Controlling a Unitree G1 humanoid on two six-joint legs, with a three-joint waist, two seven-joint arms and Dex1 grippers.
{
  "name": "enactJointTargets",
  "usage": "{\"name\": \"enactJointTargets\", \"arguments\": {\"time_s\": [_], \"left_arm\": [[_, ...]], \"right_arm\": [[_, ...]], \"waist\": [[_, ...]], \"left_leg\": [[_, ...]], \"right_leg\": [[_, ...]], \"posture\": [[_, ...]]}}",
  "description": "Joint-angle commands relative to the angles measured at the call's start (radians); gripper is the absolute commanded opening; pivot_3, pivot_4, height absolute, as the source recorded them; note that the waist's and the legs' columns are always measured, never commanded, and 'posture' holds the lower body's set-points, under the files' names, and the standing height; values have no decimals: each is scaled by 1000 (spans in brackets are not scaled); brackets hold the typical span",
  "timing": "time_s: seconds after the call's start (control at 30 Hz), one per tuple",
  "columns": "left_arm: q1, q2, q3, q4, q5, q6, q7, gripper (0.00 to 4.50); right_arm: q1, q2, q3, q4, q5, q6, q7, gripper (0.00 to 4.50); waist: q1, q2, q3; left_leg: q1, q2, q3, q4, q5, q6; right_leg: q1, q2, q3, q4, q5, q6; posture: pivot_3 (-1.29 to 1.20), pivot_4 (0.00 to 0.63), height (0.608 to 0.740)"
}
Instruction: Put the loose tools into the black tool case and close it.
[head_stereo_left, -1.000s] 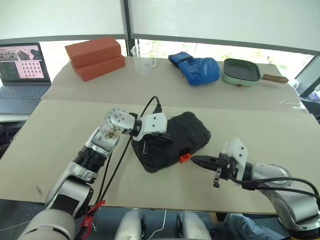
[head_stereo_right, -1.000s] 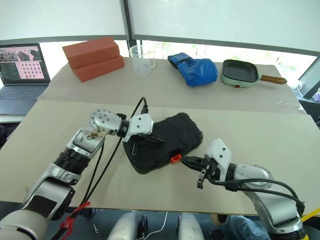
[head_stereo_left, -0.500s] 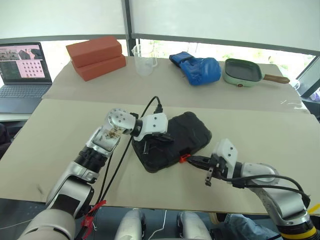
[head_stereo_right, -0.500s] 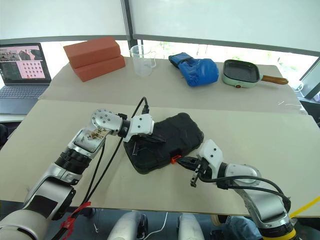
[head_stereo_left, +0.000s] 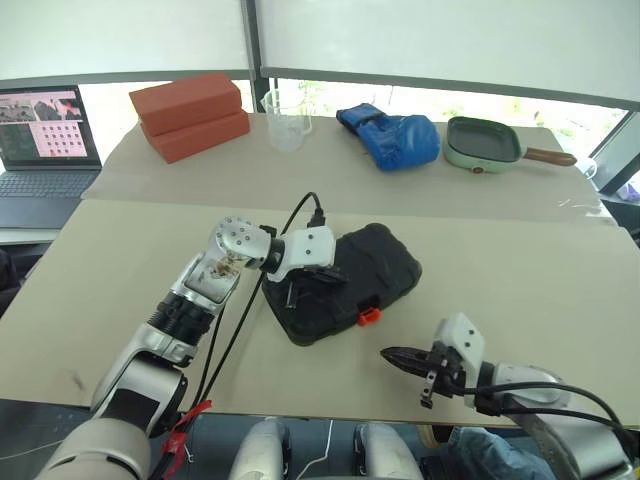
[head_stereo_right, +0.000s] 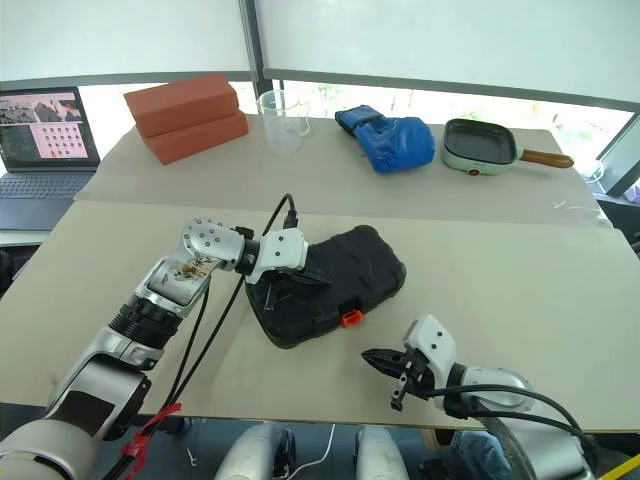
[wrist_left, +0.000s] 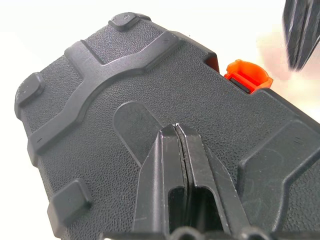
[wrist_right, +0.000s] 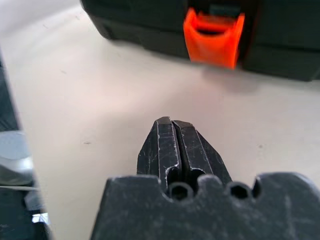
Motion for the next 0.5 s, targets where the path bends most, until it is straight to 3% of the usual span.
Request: {"name": "enactJointTargets", "arguments": {"time_s": [0.03, 0.5], "left_arm": [[-2, -1, -26, 23, 29, 2, -11, 49], [9, -19, -36, 21, 35, -4, -4, 49]], "right_arm": [[-58, 25, 39, 52, -54, -61, -7, 0], [-258, 93, 22, 19, -12, 25, -18, 0]], "waist": [[0, 0, 0], [-3, 0, 0]], "left_leg": [[0, 0, 0, 0, 0, 0], [0, 0, 0, 0, 0, 0]], "right_leg": [[0, 0, 0, 0, 0, 0], [0, 0, 0, 1, 0, 0]], "posture": [[0, 150, 738], [0, 150, 738]]}}
